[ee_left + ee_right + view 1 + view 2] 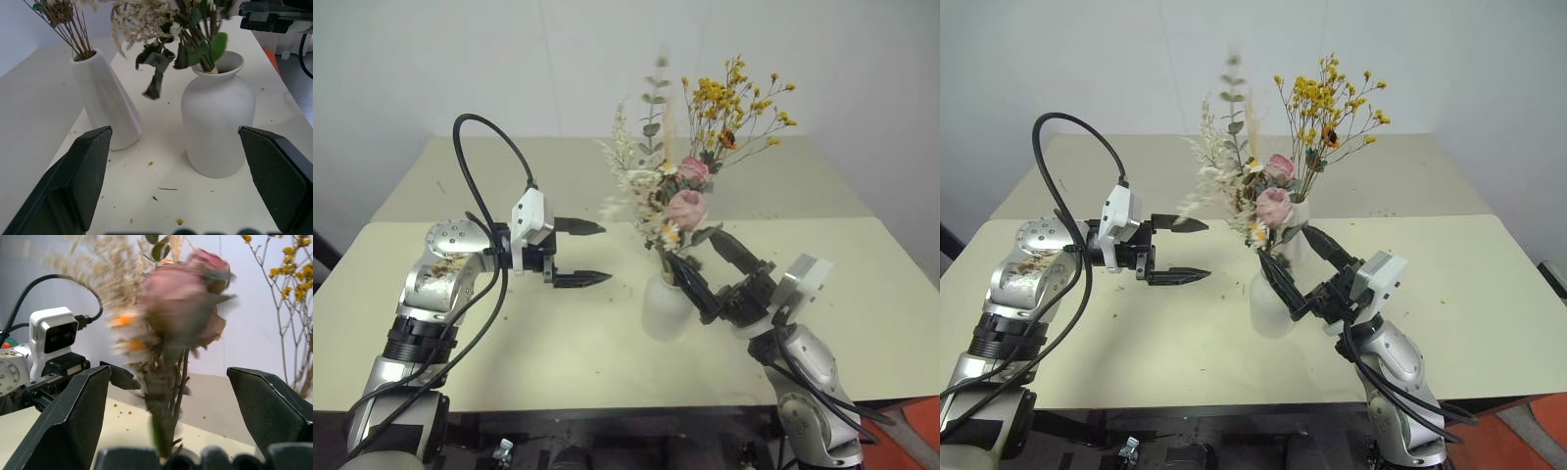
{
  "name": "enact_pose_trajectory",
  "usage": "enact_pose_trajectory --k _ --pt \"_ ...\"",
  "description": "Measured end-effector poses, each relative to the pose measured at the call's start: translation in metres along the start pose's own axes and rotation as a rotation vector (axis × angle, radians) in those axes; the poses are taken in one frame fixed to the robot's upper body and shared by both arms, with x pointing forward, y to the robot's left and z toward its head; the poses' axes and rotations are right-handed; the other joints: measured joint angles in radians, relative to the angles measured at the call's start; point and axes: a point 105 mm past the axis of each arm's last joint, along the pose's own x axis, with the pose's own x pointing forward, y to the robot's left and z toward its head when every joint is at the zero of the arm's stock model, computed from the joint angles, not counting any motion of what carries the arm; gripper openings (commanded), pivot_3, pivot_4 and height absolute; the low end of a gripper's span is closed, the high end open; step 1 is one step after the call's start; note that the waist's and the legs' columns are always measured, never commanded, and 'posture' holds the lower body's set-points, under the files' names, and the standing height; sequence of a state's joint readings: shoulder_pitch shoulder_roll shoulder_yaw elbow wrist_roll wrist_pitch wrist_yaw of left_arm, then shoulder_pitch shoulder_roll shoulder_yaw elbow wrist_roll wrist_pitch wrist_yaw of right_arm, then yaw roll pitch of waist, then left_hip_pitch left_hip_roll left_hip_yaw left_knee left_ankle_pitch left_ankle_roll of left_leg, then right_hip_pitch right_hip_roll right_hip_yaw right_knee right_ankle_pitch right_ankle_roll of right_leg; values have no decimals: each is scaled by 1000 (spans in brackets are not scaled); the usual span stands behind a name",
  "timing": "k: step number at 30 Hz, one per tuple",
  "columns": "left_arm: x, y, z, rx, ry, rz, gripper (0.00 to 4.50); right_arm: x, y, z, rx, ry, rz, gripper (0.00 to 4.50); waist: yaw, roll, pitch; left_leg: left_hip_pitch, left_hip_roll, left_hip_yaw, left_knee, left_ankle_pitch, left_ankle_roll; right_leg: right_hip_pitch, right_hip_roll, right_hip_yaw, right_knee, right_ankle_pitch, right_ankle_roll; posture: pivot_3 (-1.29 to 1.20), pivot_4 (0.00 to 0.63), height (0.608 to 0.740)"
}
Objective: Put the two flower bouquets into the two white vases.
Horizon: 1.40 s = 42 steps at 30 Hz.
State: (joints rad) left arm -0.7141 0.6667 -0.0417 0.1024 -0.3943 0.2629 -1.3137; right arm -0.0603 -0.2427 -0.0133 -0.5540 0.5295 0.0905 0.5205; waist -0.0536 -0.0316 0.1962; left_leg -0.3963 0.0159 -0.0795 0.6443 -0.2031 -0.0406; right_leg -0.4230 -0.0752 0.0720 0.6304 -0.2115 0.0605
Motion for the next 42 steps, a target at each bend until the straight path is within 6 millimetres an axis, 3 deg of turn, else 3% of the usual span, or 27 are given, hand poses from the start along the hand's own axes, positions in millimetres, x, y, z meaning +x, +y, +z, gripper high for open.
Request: enact_pose_trajectory --k 5,11,15,18,22,28,32,38,42 --pt "-1 1 0 -2 2 1 4500 -26 -2 6 -34 73 9 4479 9 0 0 0 0 0 0 0 0 0 0 0 0 0 0 0 150 740" --pt "-25 4 1 -3 10 39 4500 -78 -25 40 -191 260 69 4479 12 0 -1 2 0 1 0 0 0 3 -1 0 -1 -1 0 0 150 740" --pt "-43 1 -7 -33 48 58 4500 -116 -60 71 -325 469 83 4479 11 -1 -1 4 0 1 0 0 0 5 0 0 -1 -1 0 0 150 740" --pt "-50 2 -7 -28 66 74 4500 -133 -83 94 -395 593 88 4479 12 -2 -1 5 0 2 0 0 0 6 -1 1 -1 -1 0 0 150 740" --pt "-54 4 -6 -24 77 84 4500 -142 -102 115 -470 713 71 4479 11 -2 -1 5 0 2 0 0 0 6 -1 1 -1 -2 0 0 150 740" --pt "-67 13 -8 -24 114 137 4500 -153 -115 118 -526 801 17 4479 11 -2 -1 4 0 2 0 0 0 5 -1 0 -1 -2 0 0 150 740" --pt "-84 25 -1 30 136 186 4500 -162 -113 119 -541 841 -8 4479 12 -2 -1 3 0 2 0 0 0 5 -1 0 -2 -2 0 0 150 740" --pt "-70 19 -8 6 112 118 4500 -170 -104 118 -544 853 -24 4479 17 -2 -1 3 -1 2 1 0 0 5 -1 0 -1 -2 1 0 150 740" --pt "-68 38 2 51 104 118 4500 -164 -97 121 -572 839 -23 4479 14 -3 -2 4 -1 2 0 0 0 5 -1 0 -1 -2 1 0 150 740"
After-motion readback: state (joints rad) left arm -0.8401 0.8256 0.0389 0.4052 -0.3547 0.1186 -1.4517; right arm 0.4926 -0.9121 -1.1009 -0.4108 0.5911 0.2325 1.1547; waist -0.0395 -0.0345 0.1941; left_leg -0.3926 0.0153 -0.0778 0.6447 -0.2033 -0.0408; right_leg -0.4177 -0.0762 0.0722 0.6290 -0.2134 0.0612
